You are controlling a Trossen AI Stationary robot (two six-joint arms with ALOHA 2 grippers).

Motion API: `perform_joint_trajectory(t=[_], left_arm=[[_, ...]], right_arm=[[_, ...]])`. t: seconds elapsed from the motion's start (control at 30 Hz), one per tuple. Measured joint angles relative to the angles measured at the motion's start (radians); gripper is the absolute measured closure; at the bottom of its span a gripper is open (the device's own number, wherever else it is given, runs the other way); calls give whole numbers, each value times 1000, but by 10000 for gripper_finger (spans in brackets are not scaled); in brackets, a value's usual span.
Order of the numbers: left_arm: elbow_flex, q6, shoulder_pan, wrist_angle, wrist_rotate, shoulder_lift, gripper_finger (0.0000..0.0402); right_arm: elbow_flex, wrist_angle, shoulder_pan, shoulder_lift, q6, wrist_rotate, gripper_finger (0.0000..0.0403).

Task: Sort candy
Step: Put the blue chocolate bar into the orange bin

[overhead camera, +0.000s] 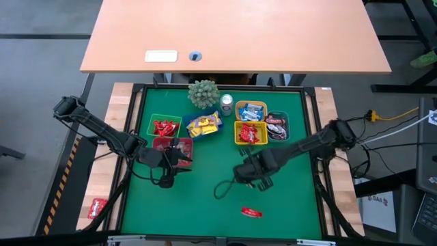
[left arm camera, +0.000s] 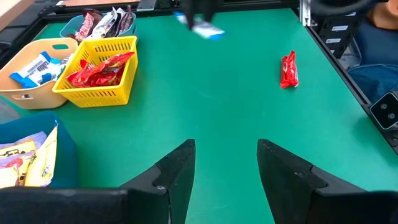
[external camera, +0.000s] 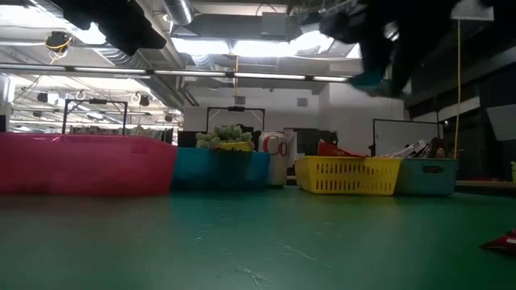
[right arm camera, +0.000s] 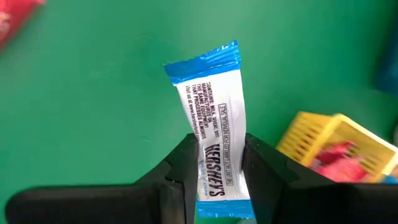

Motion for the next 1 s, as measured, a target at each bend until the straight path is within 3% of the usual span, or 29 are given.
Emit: perform_joint_trajectory(t=[0.27, 0.67, 1.0], left_arm=[[0, 0, 0, 0, 0, 0, 241], [0, 0, 0, 0, 0, 0, 241], [0, 0, 0, 0, 0, 0, 241]], right_arm=[[0, -3, -205, 0, -102, 69, 299], [0, 61, -531, 0, -172, 67, 299], [0, 68, -680, 0, -172, 67, 299]])
